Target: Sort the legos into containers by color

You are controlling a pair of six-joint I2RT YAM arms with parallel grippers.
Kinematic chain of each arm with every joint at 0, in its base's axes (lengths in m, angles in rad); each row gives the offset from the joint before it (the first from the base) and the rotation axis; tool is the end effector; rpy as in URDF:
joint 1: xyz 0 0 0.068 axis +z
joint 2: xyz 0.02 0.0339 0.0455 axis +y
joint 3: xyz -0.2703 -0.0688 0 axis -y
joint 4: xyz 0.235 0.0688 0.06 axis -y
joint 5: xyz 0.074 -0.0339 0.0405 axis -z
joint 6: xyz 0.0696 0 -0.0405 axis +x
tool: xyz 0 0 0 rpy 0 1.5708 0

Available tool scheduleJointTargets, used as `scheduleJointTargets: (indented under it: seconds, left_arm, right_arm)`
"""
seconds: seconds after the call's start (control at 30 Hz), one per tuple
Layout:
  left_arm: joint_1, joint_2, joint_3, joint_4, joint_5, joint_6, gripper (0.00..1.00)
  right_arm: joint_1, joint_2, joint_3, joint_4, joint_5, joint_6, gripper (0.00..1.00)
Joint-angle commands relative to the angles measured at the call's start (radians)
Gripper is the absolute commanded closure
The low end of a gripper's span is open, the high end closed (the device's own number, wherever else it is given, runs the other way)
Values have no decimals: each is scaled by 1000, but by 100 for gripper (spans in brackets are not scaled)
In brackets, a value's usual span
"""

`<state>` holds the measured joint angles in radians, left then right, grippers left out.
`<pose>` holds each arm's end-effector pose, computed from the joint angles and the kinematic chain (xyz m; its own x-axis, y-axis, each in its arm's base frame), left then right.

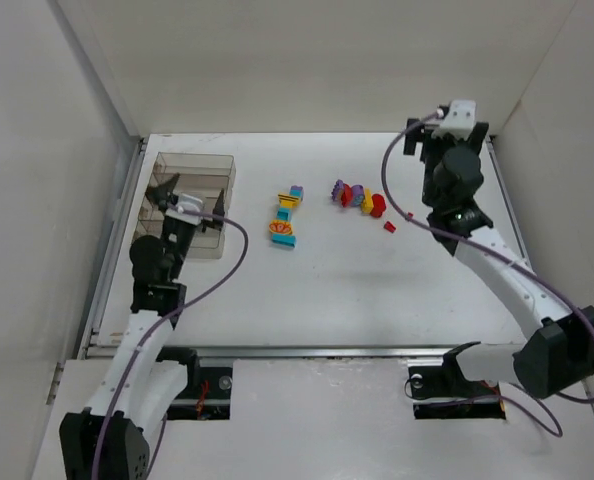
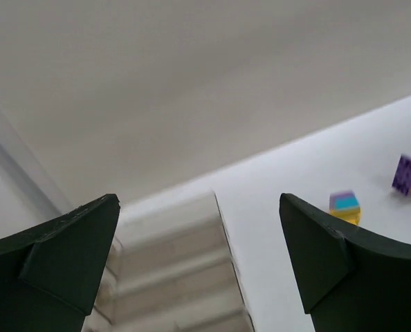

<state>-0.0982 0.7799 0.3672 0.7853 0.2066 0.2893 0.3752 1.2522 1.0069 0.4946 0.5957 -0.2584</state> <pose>0.1972 -0.0338 0.3160 0.4288 0.2383 -0.8714 0.1709 0.9258 0.3373 0.2985 0.0756 0.4038 0.1702 -0.1603 -0.9723 0.2545 0.9604 -0.1138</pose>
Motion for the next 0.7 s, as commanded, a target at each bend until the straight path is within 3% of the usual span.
scheduleJointTargets:
  seconds: [0.0,0.03,0.13,0.27,0.37,0.5,0.67]
  left_arm:
    - [-26,-19,232,-377,108,158,0]
    - [-26,-1,316,-464,108,172,0]
    - [-46,116,458,-648,117,200,0]
    - [-81,312,767,-918,161,243,0]
    - [-90,442,875,-998,191,193,0]
    - [-112,527,906,-951,296,105,0]
    - [-227,662,895,-893,214,63,0]
  right_arm:
    - [2,87,294,-471,-69,14,0]
    - [-8,163,365,-637,-121,65,0]
    - [-24,327,626,-857,-365,175,0]
    - [-24,491,801,-1056,-409,292,0]
    - [13,582,846,-1097,-431,303,0]
    - [44,612,840,-1107,-470,388,0]
    - [10,572,725,-1019,-504,510,0]
